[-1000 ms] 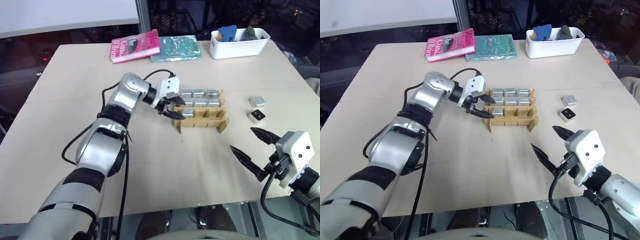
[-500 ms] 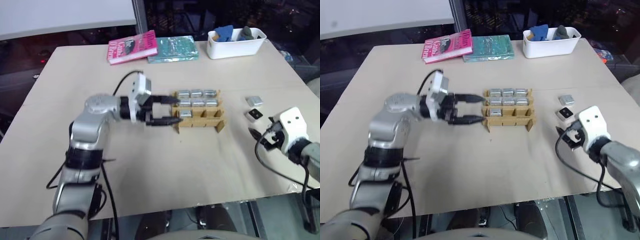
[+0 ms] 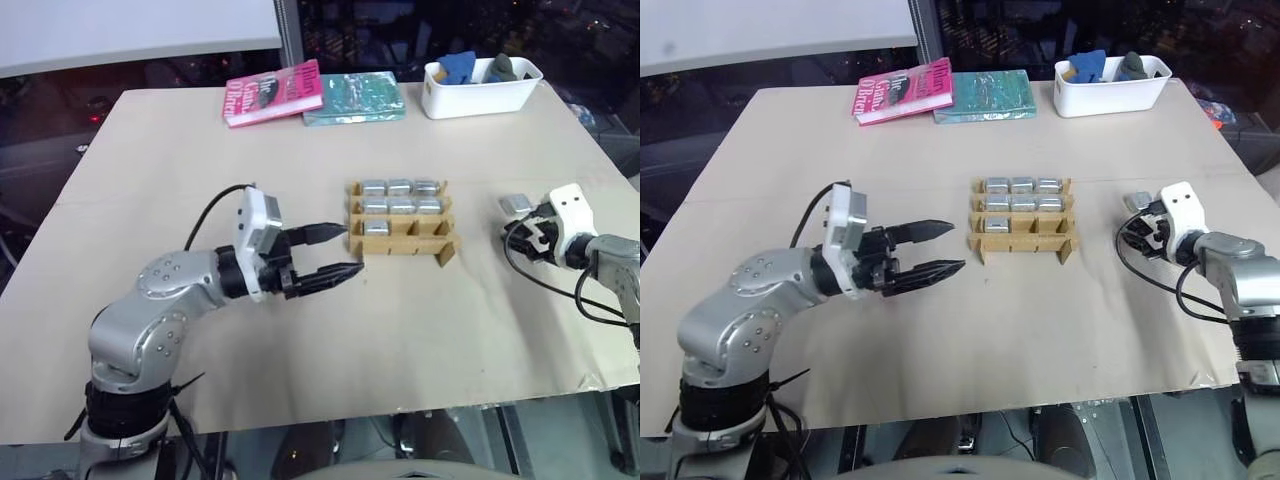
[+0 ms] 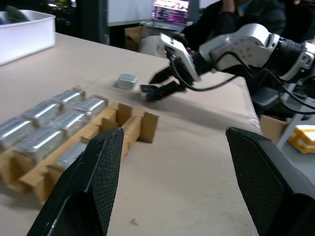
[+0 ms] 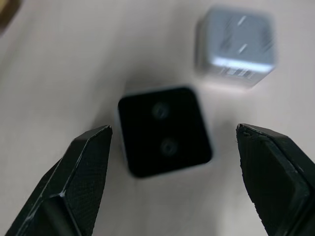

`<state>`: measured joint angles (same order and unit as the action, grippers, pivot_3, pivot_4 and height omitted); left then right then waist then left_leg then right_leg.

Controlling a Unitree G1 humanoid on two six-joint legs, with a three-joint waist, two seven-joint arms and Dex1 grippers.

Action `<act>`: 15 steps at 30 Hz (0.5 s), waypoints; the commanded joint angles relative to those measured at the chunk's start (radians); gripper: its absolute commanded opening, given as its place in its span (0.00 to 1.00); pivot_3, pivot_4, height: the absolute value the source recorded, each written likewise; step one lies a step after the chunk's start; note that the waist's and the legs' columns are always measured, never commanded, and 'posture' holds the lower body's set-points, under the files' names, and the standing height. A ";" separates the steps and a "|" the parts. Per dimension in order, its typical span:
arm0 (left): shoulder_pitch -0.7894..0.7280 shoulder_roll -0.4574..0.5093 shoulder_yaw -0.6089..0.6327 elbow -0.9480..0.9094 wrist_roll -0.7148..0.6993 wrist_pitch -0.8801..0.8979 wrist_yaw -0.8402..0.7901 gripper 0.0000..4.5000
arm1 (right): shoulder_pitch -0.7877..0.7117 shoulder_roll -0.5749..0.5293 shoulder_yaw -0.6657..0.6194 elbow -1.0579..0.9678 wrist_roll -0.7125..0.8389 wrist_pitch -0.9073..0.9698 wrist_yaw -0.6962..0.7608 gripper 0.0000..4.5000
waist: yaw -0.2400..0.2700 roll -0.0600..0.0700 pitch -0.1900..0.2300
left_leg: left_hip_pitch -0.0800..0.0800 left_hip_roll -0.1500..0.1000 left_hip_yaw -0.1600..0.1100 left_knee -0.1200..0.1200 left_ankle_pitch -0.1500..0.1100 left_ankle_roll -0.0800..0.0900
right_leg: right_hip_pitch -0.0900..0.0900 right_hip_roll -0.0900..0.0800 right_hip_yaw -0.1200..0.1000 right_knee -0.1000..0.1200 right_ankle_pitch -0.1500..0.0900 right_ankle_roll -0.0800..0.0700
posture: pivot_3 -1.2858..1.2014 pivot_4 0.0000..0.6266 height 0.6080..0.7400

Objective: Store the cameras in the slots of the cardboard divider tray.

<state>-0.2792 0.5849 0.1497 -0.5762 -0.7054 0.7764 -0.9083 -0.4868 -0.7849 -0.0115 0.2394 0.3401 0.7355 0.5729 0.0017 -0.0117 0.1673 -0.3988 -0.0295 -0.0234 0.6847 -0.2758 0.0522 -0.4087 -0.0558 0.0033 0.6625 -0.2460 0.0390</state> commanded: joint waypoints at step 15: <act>-0.112 -0.057 0.021 0.055 -0.274 0.212 0.272 0.77 | 0.169 -0.075 -0.031 -0.499 -0.111 -0.299 0.147 0.45 | 0.013 0.001 0.000 | -0.001 0.000 0.000 0.000 0.000 0.000 | -0.001 0.000 0.000 0.000 0.000 0.000 | 0.52 0.24 1.00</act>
<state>-0.3467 0.5335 0.1502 -0.5217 -0.8685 0.8974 -0.6958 -0.3221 -0.8446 -0.0171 -0.0704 0.2136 0.5013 0.6833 0.0143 -0.0103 0.1678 -0.4002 -0.0294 -0.0241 0.6843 -0.2758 0.0519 -0.4102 -0.0560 0.0029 0.6629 -0.2460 0.0390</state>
